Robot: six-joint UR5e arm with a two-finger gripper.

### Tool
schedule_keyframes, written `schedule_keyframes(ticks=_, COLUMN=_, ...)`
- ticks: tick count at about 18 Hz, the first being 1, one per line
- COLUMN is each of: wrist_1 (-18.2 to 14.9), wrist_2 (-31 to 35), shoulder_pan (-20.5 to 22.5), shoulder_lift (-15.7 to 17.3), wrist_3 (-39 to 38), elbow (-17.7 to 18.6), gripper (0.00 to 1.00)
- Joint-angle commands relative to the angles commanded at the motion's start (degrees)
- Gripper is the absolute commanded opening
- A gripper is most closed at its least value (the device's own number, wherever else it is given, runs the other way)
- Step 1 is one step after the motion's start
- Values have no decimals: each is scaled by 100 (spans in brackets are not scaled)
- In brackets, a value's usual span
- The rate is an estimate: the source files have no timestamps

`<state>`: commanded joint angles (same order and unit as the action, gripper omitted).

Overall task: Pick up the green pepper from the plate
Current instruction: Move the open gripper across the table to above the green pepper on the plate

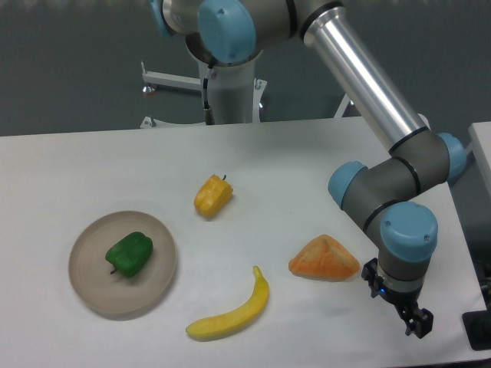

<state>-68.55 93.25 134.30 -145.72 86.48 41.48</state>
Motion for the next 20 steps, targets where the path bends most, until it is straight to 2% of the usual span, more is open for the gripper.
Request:
schedule_keyframes(ticks=4, wrist_1=-9, wrist_2=-18, shoulder_pan=0, shoulder_lift=35, wrist_3=-18, elbow=0, gripper=100)
schedule_keyframes(ticks=8, wrist_1=-35, wrist_2=-35, shoulder_pan=-114, shoulder_lift=175, wrist_3=-61, elbow=184, gripper=100)
schedule_keyframes(ticks=14, wrist_1=-35, wrist_2=-70, shoulder_pan=-527, shoulder_lift=702, wrist_3=-781, elbow=834, gripper=100)
schedule_keyframes(ticks=20, wrist_1=-254, wrist_2=-746, shoulder_pan=-904, shoulder_lift=1510, wrist_3=-1957, elbow=1634, gripper=100)
